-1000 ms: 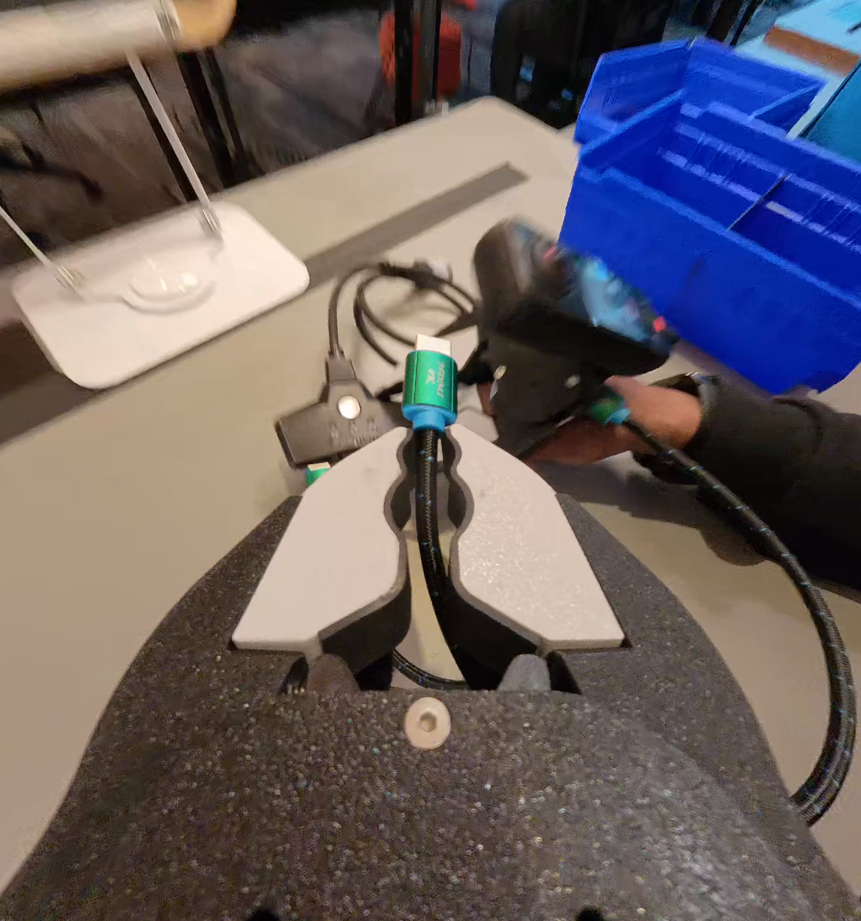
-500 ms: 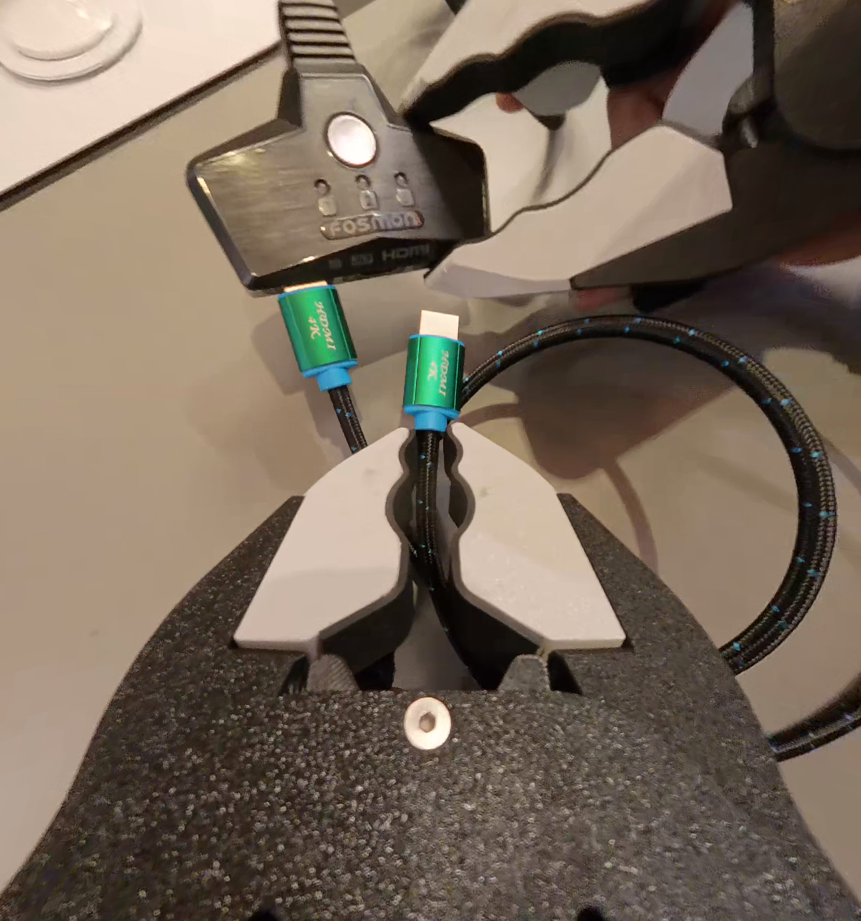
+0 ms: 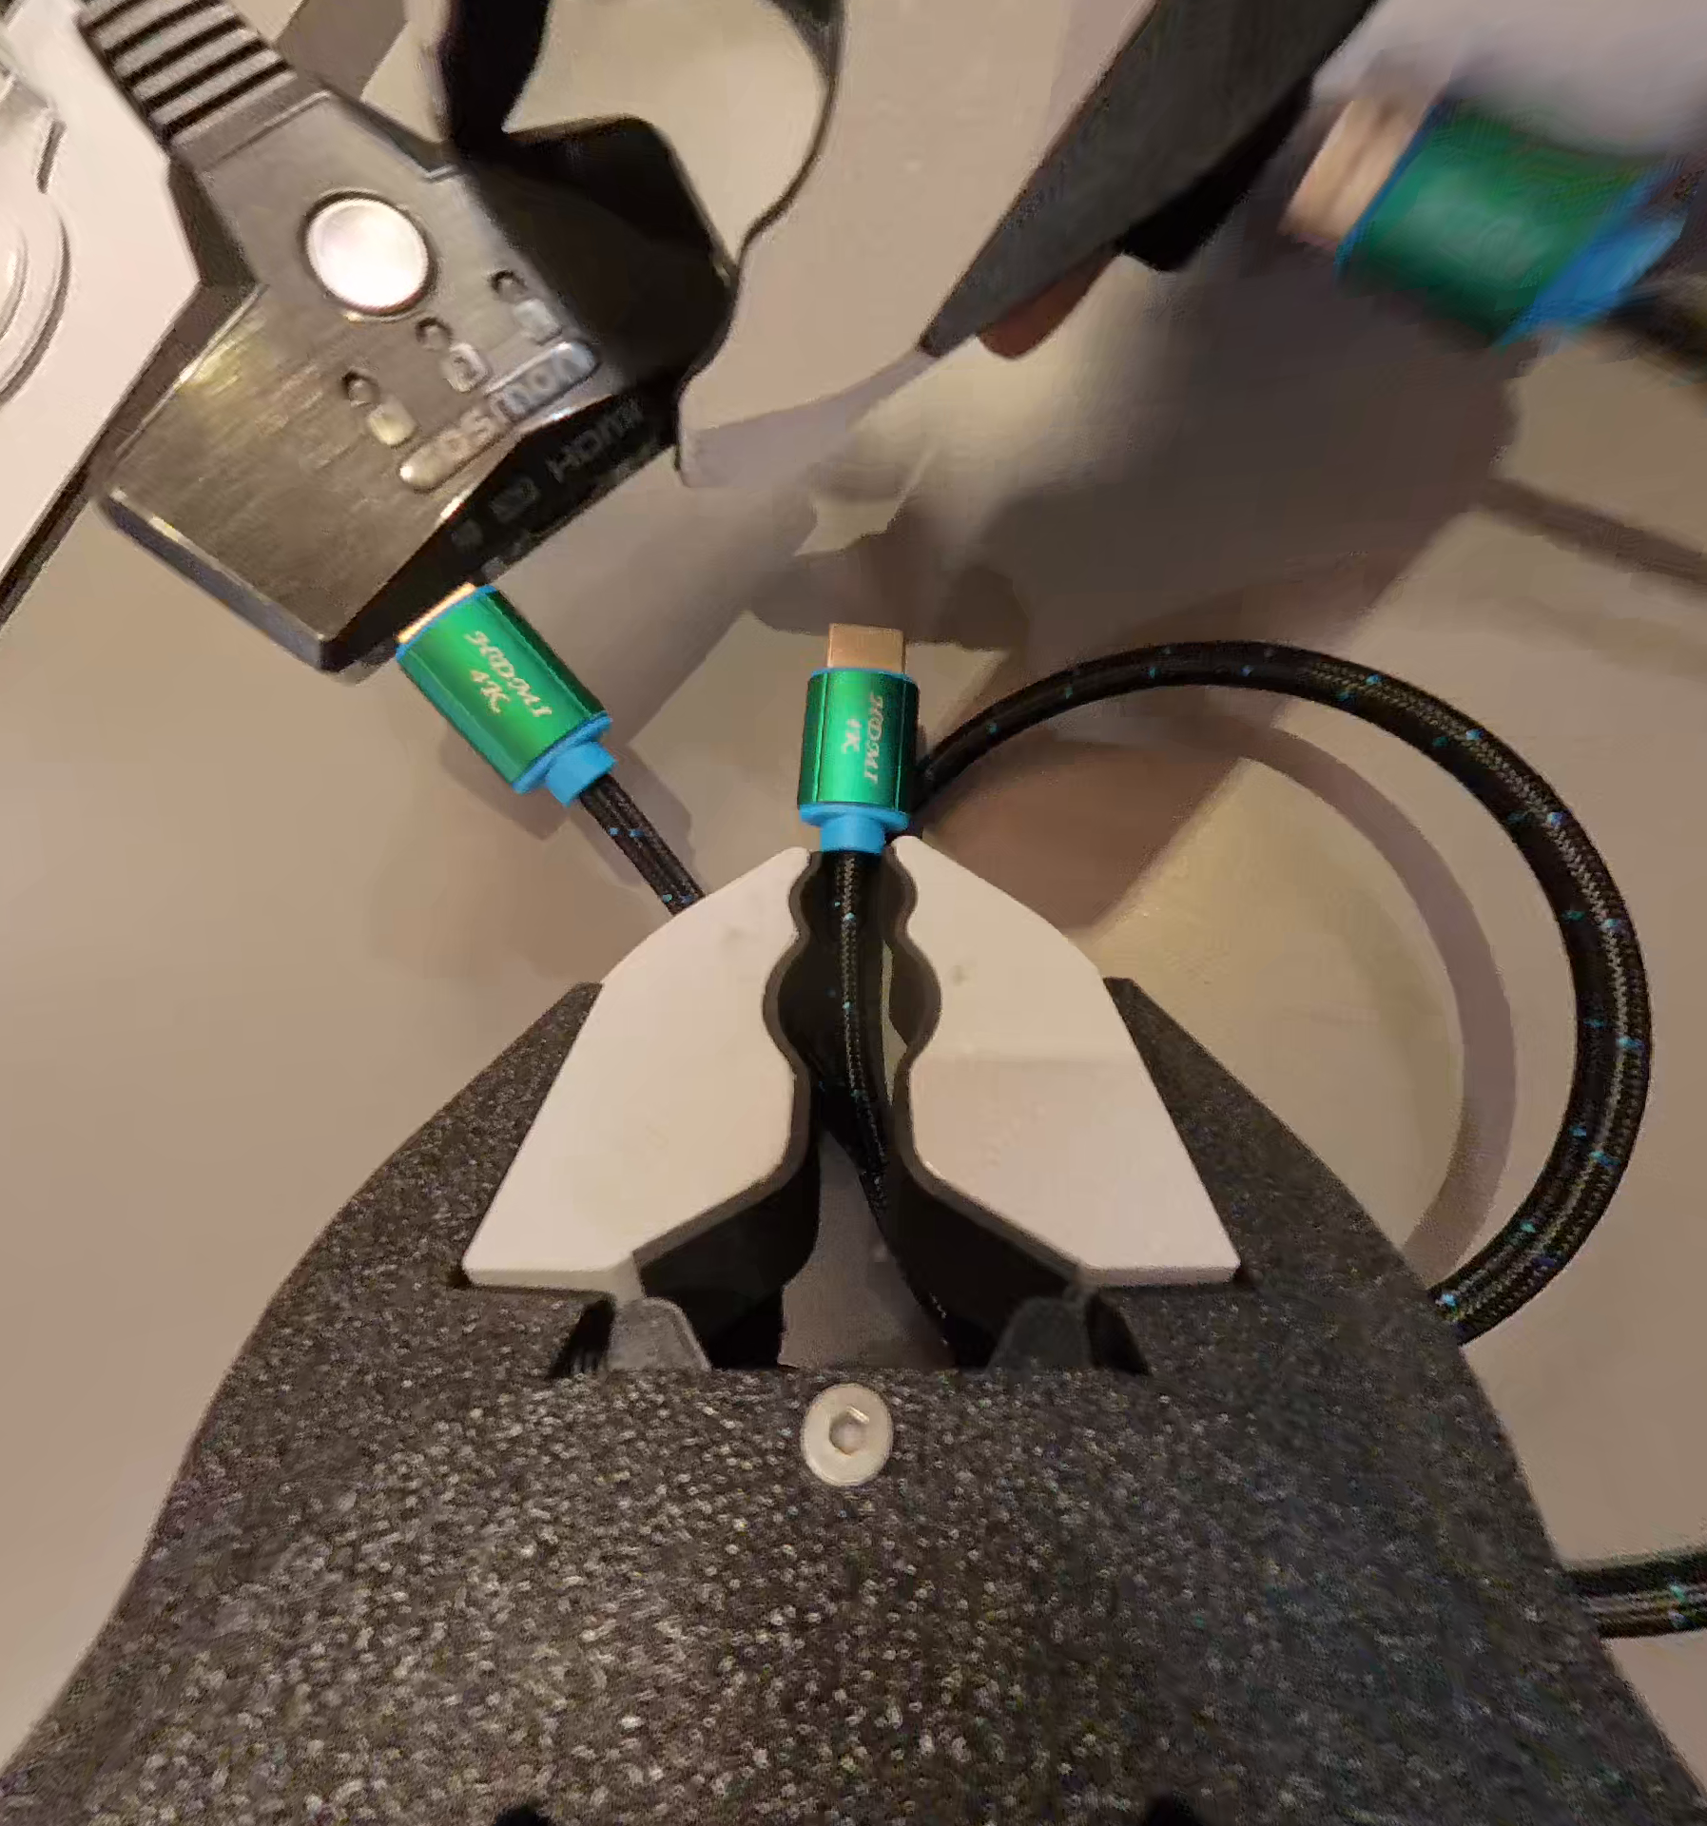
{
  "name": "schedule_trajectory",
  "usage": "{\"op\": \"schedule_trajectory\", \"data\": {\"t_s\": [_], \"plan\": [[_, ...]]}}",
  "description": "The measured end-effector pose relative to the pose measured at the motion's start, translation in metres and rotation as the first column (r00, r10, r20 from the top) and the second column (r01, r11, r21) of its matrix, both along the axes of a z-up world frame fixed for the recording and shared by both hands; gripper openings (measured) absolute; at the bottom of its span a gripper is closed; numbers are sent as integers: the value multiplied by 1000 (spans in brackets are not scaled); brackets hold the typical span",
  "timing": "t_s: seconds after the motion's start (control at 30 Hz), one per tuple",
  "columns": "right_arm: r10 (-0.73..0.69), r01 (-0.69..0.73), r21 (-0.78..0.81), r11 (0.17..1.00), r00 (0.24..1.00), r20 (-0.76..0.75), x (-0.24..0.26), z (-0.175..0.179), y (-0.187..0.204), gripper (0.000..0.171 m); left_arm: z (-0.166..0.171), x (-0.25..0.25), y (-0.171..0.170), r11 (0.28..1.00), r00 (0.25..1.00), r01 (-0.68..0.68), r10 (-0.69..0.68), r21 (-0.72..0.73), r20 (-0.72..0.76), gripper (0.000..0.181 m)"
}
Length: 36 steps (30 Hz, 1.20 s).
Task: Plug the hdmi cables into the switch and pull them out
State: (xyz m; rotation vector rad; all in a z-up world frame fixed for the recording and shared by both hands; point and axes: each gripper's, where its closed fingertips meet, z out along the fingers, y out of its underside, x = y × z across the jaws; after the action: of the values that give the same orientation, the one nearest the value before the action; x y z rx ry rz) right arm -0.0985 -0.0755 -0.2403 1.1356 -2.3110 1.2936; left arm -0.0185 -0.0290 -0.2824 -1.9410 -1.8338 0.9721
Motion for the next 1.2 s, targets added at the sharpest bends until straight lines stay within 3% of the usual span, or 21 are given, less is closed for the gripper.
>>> {"op": "schedule_trajectory", "data": {"t_s": [0.03, 0.17, 0.4, 0.63, 0.77, 1.0, 1.2], "plan": [[1, -1, 6, 1000, 1000, -13, 0, 2, 0, 50, 0, 0, 1, 1000, 1000, 13, -13, -14, 6, 10], [-40, 40, 44, 998, 999, -18, 2, 6, 2, 50, 1, -1, 2, 999, 1000, 26, -26, -33, 6, 10], [-266, 251, 114, 961, 954, 142, 6, -1, -1, 50, 23, 9, -23, 989, 983, -147, 142, -31, -119, 9], [-311, 295, 115, 949, 937, 160, 16, 0, -3, 50, 85, 33, -48, 951, 928, -287, 246, -112, -279, 10], [-298, 285, 94, 954, 935, 192, 25, 7, -5, 50, 126, 28, -31, 972, 916, -228, 194, -58, -351, 9], [-291, 286, 69, 956, 891, 349, 30, 29, -5, 50, 71, 14, -28, 972, 941, -228, 234, 52, -243, 9], [-337, 305, 144, 942, 854, 398, 34, 13, -5, 49, 54, 17, -38, 956, 949, -282, 266, -77, -171, 9]]}}
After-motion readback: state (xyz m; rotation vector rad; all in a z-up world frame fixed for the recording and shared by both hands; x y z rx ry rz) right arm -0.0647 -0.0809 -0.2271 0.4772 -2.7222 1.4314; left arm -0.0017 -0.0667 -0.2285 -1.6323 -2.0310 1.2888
